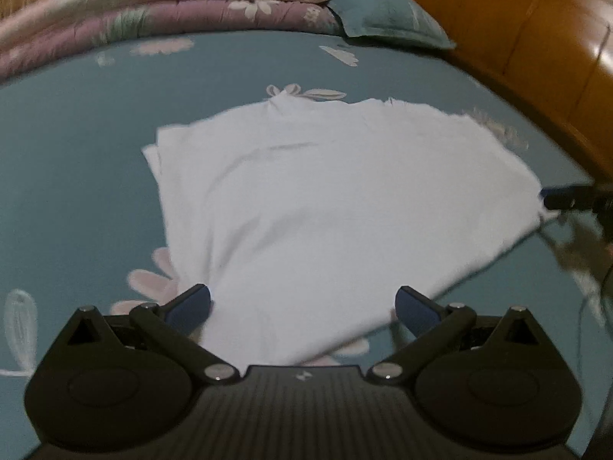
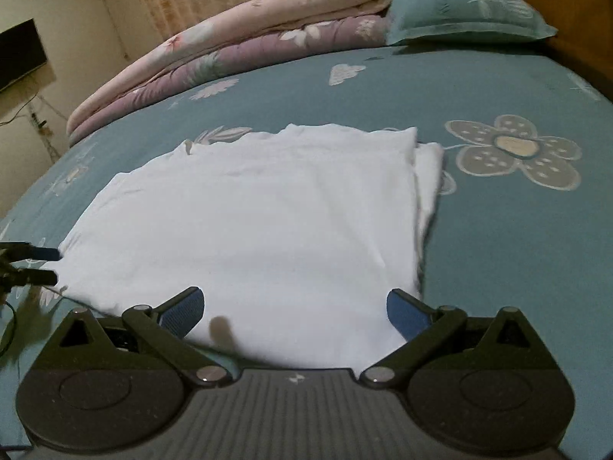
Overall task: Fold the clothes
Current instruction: 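Grasp the folded shirt's edge with both grippers and fold it over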
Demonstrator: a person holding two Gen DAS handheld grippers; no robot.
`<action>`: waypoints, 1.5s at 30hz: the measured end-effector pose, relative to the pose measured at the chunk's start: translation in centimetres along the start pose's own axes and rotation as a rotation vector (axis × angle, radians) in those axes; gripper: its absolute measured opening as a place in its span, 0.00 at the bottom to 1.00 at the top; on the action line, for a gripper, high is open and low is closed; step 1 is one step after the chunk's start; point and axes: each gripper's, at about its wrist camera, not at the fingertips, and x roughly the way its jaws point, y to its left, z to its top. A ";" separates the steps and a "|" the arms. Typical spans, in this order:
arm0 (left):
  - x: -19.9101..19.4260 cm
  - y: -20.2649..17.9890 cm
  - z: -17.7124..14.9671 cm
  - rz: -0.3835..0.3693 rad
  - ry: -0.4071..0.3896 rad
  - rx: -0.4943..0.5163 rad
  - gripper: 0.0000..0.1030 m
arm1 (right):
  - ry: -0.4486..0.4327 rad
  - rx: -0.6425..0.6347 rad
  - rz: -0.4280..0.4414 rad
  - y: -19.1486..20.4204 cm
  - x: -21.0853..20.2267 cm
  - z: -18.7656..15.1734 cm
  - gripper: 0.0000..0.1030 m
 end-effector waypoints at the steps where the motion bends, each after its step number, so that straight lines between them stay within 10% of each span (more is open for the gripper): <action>1: -0.6 -0.6 0.2 0.009 -0.005 0.038 0.99 | 0.008 -0.020 -0.021 0.7 -0.3 0.0 1.00; 13: 1.4 -12.4 -1.7 0.273 -0.034 0.810 0.99 | 0.039 -0.853 -0.331 13.7 2.3 -3.6 1.00; 17: 1.7 -12.4 -2.0 0.332 -0.053 0.895 0.99 | 0.008 -1.053 -0.402 14.7 2.9 -5.3 1.00; 27: 5.0 -16.4 -0.7 0.343 -0.127 1.077 1.00 | -0.081 -1.287 -0.433 18.6 6.6 -4.6 1.00; 45: 5.8 -13.0 -1.0 0.565 -0.065 1.220 0.99 | -0.053 -1.281 -0.597 12.5 5.8 -4.3 1.00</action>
